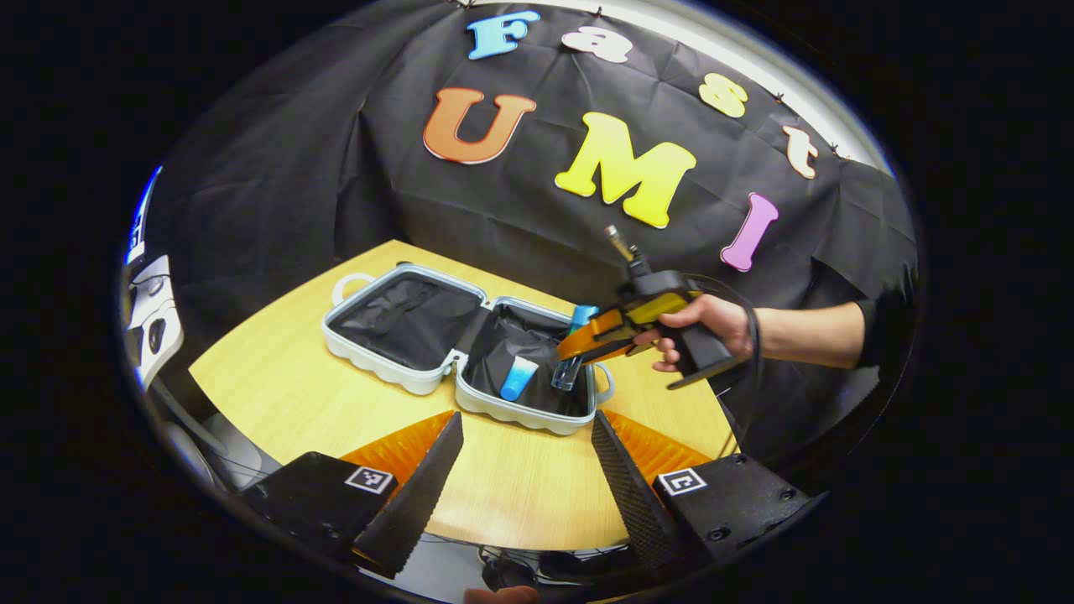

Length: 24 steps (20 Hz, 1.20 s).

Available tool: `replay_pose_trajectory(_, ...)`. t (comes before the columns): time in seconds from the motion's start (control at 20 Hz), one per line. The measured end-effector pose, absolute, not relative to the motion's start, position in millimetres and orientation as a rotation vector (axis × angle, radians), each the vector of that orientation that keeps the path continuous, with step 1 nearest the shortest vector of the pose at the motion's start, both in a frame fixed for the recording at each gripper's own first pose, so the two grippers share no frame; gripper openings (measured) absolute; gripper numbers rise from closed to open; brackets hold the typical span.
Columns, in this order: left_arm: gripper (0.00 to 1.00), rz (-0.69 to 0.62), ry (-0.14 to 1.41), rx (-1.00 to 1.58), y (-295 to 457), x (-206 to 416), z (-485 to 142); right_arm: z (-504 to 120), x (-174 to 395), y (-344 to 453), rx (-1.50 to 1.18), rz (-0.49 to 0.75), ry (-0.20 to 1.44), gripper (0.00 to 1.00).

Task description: First open the suitcase, pack the skin care products into it, and then close the suitcase.

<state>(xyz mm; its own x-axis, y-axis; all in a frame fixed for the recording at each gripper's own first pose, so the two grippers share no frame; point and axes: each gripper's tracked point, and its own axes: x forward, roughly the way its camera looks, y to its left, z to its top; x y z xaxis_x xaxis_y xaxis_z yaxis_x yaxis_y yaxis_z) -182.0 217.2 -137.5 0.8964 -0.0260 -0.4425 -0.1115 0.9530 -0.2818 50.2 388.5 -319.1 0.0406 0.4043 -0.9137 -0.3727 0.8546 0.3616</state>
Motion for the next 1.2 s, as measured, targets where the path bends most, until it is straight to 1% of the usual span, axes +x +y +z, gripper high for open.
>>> replay_pose_trajectory(0.2, 0.98, 0.119, 0.432, -0.229, 245, -201, -131, -360, 49, 380, 0.033, 0.383, 1.560, 0.37)
replay_pose_trajectory(0.3, 0.98, 0.155, 0.432, -0.240, 257, -207, -129, -372, 49, 378, 0.035, 0.305, 1.587, 0.37)
replay_pose_trajectory(0.5, 0.99, 0.195, 0.411, -0.290, 275, -211, -126, -384, 61, 376, 0.096, 0.159, 1.584, 0.37)
replay_pose_trajectory(0.55, 0.99, 0.195, 0.400, -0.304, 276, -211, -123, -387, 64, 376, 0.104, 0.136, 1.584, 0.34)
replay_pose_trajectory(0.6, 0.98, 0.197, 0.385, -0.310, 278, -210, -119, -390, 65, 375, 0.102, 0.124, 1.584, 0.37)
replay_pose_trajectory(0.7, 0.98, 0.196, 0.370, -0.325, 279, -210, -113, -399, 65, 374, 0.089, 0.101, 1.589, 0.37)
replay_pose_trajectory(0.75, 0.99, 0.199, 0.362, -0.331, 281, -209, -109, -403, 64, 373, 0.086, 0.088, 1.592, 0.39)
replay_pose_trajectory(0.8, 0.99, 0.202, 0.355, -0.334, 281, -208, -106, -406, 64, 371, 0.091, 0.077, 1.594, 0.37)
replay_pose_trajectory(0.9, 0.99, 0.206, 0.348, -0.341, 283, -207, -103, -411, 64, 368, 0.093, 0.070, 1.587, 0.37)
replay_pose_trajectory(1.1, 0.99, 0.212, 0.359, -0.350, 290, -203, -105, -403, 63, 373, 0.106, 0.083, 1.571, 0.40)
replay_pose_trajectory(1.15, 0.99, 0.210, 0.362, -0.343, 290, -200, -105, -397, 58, 373, 0.115, 0.097, 1.569, 0.39)
replay_pose_trajectory(1.2, 0.99, 0.202, 0.365, -0.337, 290, -197, -105, -389, 53, 373, 0.124, 0.119, 1.562, 0.43)
